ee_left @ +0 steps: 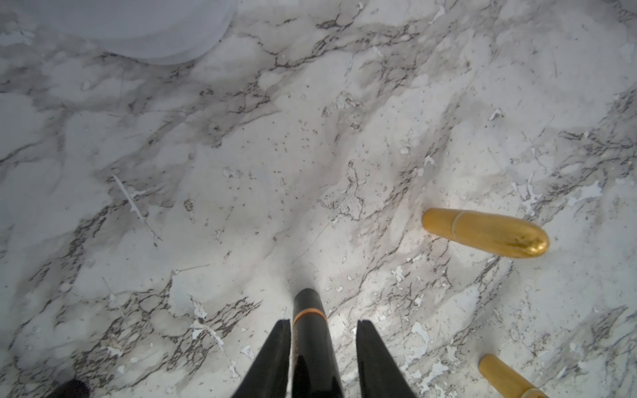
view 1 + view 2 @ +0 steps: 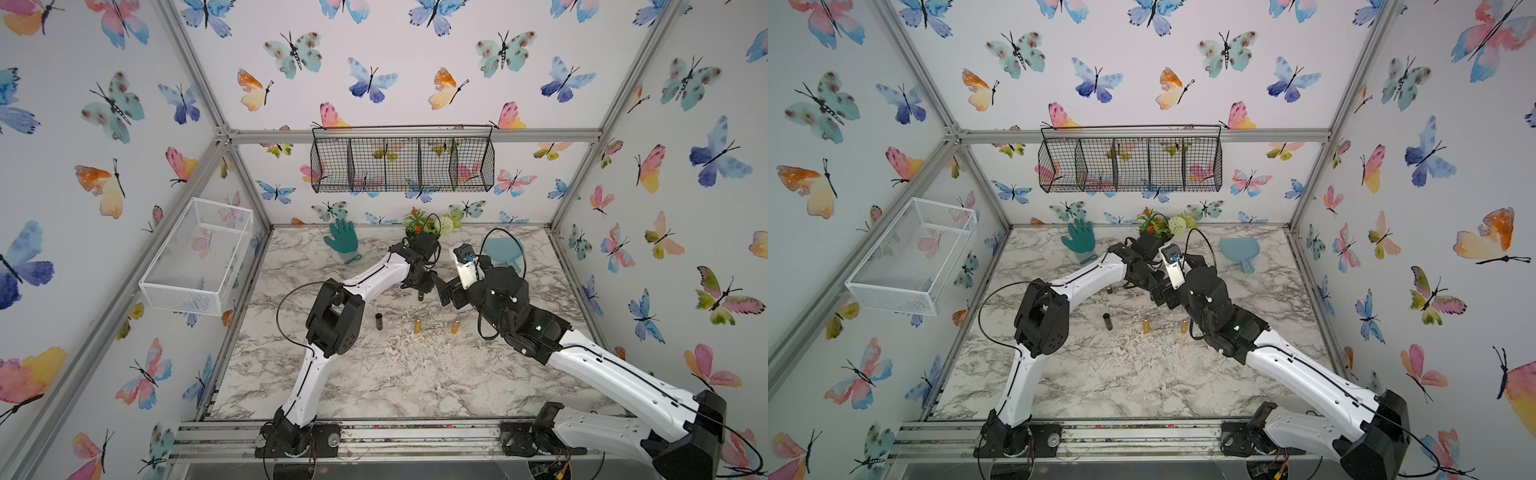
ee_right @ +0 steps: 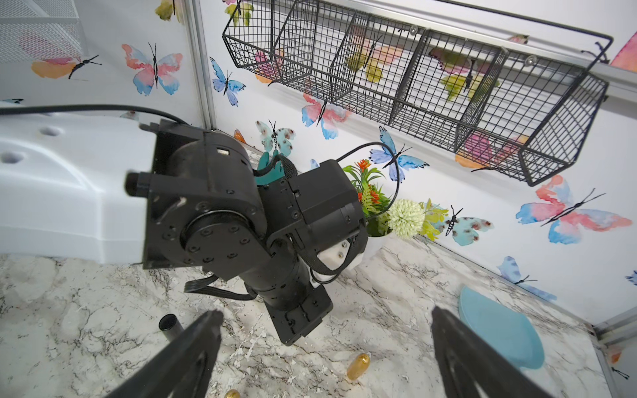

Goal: Open the lipstick cap
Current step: Pick up the lipstick at the center of the board.

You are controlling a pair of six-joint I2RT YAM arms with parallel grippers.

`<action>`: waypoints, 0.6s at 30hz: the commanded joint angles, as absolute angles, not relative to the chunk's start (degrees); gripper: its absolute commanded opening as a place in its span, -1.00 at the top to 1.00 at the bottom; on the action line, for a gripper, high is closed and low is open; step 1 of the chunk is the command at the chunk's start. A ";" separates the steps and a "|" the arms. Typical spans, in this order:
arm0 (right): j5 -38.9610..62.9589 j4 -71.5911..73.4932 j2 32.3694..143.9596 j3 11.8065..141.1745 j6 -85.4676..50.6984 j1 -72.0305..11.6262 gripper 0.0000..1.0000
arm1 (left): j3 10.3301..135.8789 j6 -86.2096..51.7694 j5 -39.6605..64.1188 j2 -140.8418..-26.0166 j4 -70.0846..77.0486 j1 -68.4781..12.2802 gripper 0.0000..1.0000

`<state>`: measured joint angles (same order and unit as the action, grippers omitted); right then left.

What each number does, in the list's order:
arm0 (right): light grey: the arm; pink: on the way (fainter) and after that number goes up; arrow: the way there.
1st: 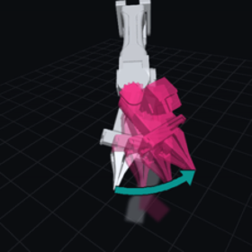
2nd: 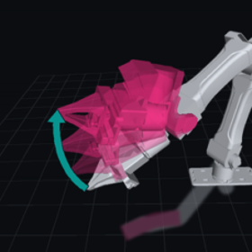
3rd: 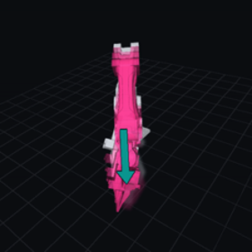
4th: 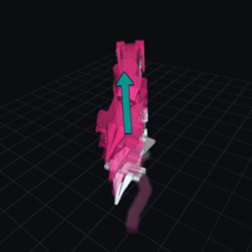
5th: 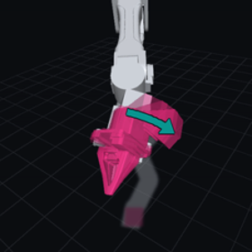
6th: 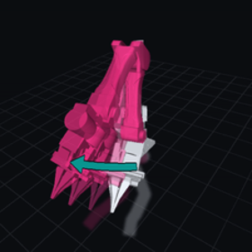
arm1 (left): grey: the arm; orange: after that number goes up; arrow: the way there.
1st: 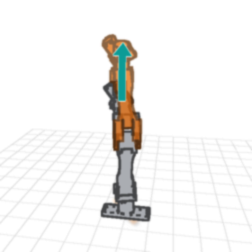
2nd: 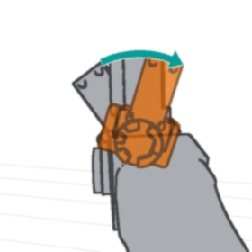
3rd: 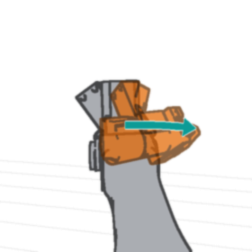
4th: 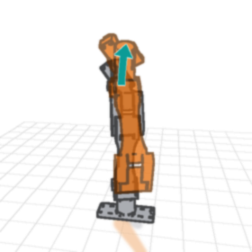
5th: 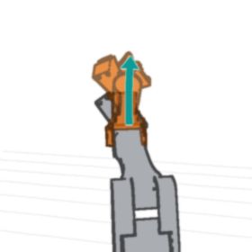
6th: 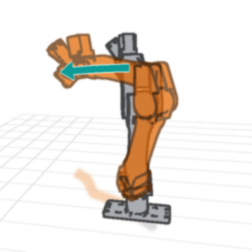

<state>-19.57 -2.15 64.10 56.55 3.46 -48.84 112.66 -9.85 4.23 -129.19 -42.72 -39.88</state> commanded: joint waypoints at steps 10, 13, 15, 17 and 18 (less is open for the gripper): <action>-20.39 -1.76 63.63 55.55 3.03 -49.09 -0.94 | 111.83 -9.31 4.62 -129.75 -44.43 -40.19 0.29; -20.39 -1.60 63.63 55.38 3.08 -49.05 -0.94 | 111.63 -9.41 4.23 -129.55 -44.51 -40.21 0.35; -20.30 -1.45 63.79 55.27 2.99 -49.04 -0.94 | 111.51 -9.45 4.44 -129.48 -44.59 -40.25 0.36; -20.29 -1.44 63.90 55.28 2.90 -49.11 -0.94 | 111.34 -9.45 4.57 -129.32 -44.73 -40.27 0.36; -20.28 -1.35 63.98 55.22 2.90 -49.10 -0.94 | 111.21 -9.47 4.58 -129.22 -44.75 -40.34 0.36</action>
<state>-19.57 -2.11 64.12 55.70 3.44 -48.84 111.61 -9.85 4.19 -129.19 -43.57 -39.88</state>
